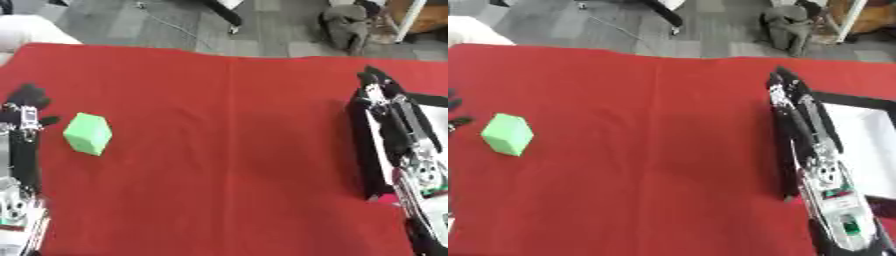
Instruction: Pick up the objects with one hand, pass them to the other hand, and then place them into the box on the other side of the table.
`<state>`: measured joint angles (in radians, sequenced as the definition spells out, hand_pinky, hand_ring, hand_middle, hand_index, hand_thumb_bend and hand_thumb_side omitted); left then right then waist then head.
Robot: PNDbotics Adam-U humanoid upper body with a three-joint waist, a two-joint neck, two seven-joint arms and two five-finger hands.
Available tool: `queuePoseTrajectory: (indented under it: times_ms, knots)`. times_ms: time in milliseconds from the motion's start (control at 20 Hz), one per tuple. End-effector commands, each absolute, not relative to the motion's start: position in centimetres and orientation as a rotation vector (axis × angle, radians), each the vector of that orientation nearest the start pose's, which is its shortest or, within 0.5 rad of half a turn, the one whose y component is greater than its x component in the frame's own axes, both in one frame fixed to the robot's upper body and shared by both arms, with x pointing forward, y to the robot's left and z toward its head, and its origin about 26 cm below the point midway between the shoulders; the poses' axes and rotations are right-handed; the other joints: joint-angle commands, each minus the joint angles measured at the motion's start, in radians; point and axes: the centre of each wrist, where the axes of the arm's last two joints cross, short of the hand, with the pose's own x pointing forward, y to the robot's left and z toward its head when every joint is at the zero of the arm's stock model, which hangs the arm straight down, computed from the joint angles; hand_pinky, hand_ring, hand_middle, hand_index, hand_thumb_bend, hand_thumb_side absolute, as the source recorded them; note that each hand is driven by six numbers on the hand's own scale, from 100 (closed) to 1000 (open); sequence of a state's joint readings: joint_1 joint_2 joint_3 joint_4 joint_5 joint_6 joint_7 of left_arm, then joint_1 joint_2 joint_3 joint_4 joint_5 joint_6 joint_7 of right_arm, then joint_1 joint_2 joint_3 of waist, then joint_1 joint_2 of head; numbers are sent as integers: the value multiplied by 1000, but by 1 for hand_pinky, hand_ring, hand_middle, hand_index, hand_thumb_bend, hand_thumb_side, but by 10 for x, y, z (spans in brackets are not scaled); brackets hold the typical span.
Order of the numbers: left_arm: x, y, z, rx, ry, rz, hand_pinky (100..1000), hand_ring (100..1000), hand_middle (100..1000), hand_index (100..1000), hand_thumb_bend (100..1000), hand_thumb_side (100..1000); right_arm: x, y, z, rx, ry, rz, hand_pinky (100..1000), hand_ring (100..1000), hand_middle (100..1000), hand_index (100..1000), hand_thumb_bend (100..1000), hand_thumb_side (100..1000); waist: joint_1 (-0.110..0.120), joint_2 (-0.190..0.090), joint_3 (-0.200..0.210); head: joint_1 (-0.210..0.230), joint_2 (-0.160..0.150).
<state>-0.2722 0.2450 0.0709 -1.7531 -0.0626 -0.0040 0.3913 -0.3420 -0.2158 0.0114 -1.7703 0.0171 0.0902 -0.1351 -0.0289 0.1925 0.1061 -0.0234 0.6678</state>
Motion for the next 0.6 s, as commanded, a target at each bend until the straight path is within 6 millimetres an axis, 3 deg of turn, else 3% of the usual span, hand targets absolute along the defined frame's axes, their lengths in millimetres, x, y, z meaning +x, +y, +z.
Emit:
queuePoseTrajectory:
  times_ms: [50,350,600]
  knots:
    - [330,304,158,663,-2052,92,718,829,786,884,236,808,335,-252,161,-222,-2052,144,889,1000,890,939,100,755,8,-14,-3,2,5]
    - [339,343,209,879,-1871,-239,756,854,806,904,223,790,334,-255,160,-237,-2043,154,889,1000,890,940,100,757,21,-15,-8,40,6]
    - [353,374,239,881,-1662,-487,794,880,820,917,253,756,334,-257,159,-246,-2037,165,889,1000,890,939,100,759,28,-12,-10,93,5]
